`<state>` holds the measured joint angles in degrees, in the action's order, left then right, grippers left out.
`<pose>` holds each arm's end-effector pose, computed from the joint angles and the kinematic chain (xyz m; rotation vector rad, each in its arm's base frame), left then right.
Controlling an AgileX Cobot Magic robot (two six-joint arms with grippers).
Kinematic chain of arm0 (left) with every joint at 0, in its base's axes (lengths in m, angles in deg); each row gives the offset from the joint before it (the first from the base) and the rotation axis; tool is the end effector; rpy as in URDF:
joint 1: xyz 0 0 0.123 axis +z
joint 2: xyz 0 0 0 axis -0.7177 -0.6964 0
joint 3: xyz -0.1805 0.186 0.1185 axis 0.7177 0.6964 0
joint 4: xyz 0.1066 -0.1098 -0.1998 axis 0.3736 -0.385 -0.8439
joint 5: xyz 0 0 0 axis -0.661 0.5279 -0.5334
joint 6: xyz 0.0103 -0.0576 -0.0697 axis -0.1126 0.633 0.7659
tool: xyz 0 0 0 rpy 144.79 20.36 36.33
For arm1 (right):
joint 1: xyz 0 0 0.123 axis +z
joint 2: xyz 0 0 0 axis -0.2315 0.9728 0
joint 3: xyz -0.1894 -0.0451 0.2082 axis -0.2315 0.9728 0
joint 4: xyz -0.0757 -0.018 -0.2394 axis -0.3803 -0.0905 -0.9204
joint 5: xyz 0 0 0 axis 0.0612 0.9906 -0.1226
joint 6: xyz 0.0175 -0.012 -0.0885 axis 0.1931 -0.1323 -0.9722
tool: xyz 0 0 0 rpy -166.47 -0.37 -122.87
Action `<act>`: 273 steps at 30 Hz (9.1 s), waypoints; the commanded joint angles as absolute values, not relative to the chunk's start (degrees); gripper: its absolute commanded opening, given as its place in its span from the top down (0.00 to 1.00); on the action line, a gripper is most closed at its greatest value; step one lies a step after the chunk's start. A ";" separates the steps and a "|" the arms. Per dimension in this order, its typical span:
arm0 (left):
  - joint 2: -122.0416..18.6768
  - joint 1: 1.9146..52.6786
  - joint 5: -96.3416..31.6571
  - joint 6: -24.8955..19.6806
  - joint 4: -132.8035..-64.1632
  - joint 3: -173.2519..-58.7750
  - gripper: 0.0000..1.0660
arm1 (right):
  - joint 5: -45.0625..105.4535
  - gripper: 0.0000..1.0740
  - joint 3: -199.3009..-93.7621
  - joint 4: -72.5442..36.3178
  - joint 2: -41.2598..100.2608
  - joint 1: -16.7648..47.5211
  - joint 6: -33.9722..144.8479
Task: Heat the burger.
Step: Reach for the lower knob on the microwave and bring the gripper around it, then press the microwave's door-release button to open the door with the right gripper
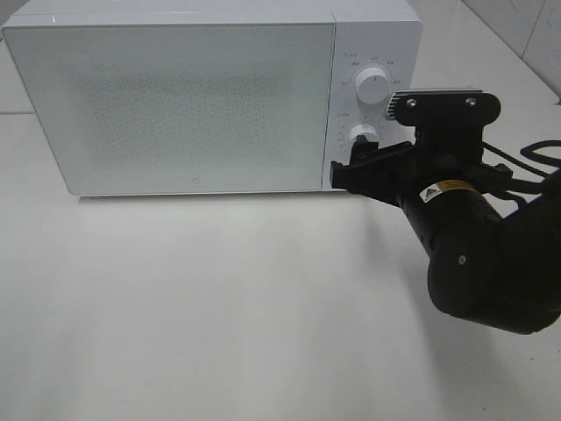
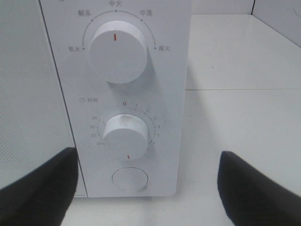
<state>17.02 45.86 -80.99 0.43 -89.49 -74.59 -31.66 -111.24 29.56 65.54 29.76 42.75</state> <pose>-0.0053 -0.0076 0.2798 0.0171 2.0173 -0.1087 0.2548 0.1549 0.1497 -0.0098 1.7231 -0.0025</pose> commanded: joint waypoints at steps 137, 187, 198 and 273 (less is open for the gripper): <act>18.22 46.03 -80.41 0.54 -89.49 -74.42 0.08 | -41.40 0.59 -127.85 15.81 79.86 23.86 142.73; 18.16 46.03 -80.41 0.54 -89.49 -74.42 0.08 | 28.39 0.33 -117.25 9.96 51.16 22.14 58.45; 18.16 46.03 -80.41 0.54 -89.49 -74.42 0.08 | 48.90 0.33 -117.25 -8.03 42.68 16.24 58.45; 18.10 46.03 -80.41 0.54 -89.49 -74.42 0.08 | 90.50 0.29 -108.09 -19.89 -40.74 -4.85 64.06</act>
<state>17.02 45.86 -80.99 0.43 -89.43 -74.59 91.13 -108.09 -19.89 -39.31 -4.45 64.23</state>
